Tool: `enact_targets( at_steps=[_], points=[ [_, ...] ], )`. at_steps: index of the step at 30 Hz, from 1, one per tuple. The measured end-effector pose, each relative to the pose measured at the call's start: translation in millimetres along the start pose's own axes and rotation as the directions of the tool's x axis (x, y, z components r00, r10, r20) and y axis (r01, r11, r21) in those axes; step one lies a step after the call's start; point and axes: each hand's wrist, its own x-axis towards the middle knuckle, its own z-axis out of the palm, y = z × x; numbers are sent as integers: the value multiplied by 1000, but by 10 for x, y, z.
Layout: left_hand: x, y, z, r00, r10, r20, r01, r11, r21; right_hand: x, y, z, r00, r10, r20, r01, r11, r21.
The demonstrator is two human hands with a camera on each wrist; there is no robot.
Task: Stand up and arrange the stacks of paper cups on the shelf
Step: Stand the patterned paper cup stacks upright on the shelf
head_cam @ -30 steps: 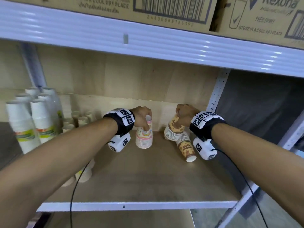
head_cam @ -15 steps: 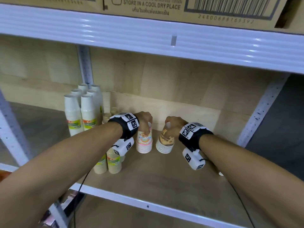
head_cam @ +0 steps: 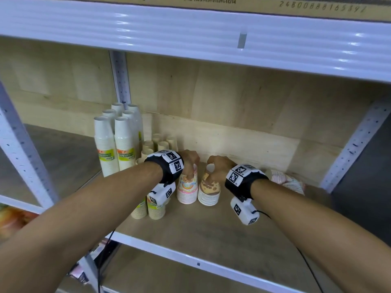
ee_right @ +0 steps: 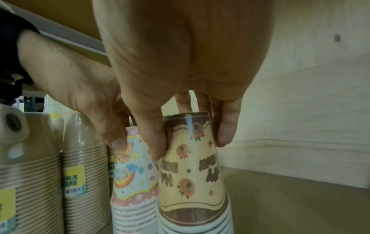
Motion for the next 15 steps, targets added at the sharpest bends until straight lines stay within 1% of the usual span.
enact_targets(
  at_steps=[3,6,9,12,15],
  points=[
    [-3,58,8,1000,-10,2,10,1000,22,1,8,26,1000,-2,-8,2,1000,5],
    [3,31,-22,1000,22,22,-22,999,33,-7,26,32,1000,4,-2,-3,1000,14],
    [-15,23,-81,1000,22,16,-23,999,23,-27,63,20,1000,11,8,-12,999,35],
    [10,38,-140,999,29,-26,-29,999,23,-56,105,-21,1000,26,13,-26,1000,10],
    [10,80,-247,997,35,-75,-36,999,-2,-77,212,-97,998,68,15,-68,997,25]
  ],
)
